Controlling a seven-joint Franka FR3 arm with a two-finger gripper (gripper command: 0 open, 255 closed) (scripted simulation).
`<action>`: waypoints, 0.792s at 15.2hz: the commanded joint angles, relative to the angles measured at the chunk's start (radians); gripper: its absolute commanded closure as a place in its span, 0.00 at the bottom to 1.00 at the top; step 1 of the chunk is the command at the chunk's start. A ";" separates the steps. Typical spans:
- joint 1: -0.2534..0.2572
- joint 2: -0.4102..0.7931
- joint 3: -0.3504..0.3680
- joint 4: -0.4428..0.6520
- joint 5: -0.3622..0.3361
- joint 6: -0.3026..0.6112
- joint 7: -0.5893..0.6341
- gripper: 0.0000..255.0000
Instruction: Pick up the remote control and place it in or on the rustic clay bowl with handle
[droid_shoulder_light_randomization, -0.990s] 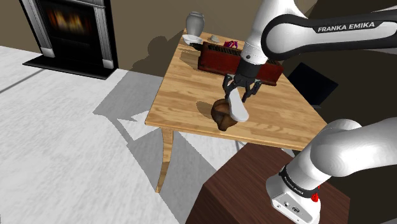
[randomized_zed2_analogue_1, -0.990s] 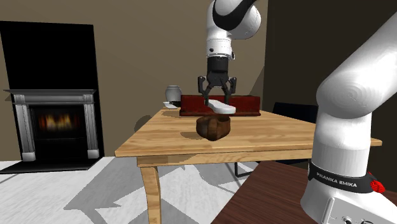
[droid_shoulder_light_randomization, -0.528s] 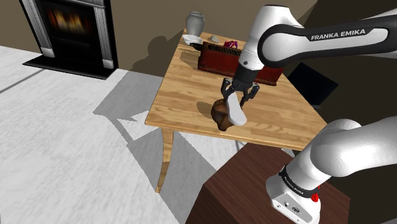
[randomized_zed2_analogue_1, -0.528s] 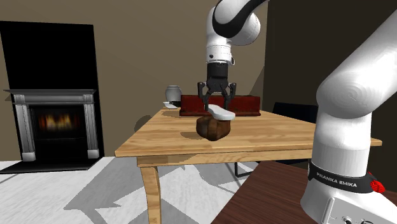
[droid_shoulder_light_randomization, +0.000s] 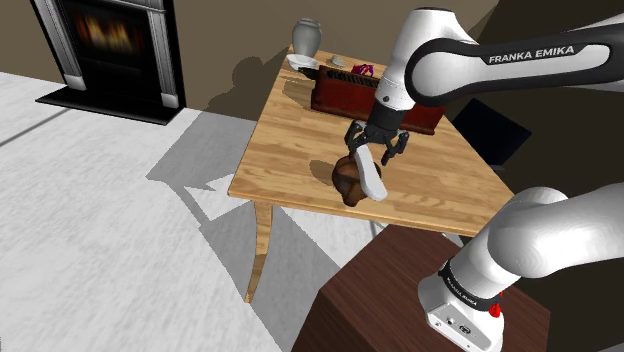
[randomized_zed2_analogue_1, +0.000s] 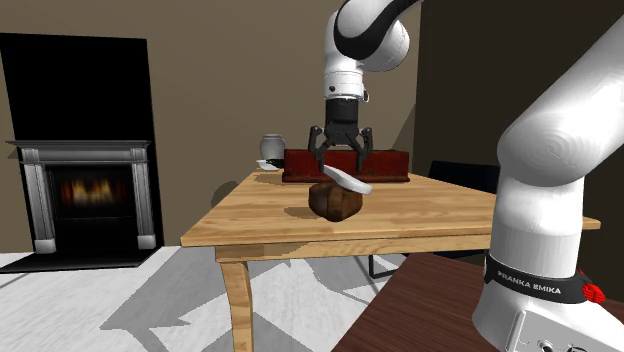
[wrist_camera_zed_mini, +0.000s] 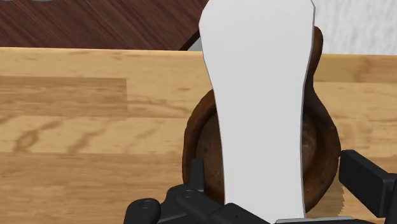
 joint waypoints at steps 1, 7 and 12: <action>0.000 0.000 0.000 0.000 0.000 0.000 0.000 0.00; -0.005 -0.034 -0.014 0.106 -0.012 -0.140 0.002 0.00; -0.004 -0.034 -0.014 0.106 -0.012 -0.140 0.002 0.00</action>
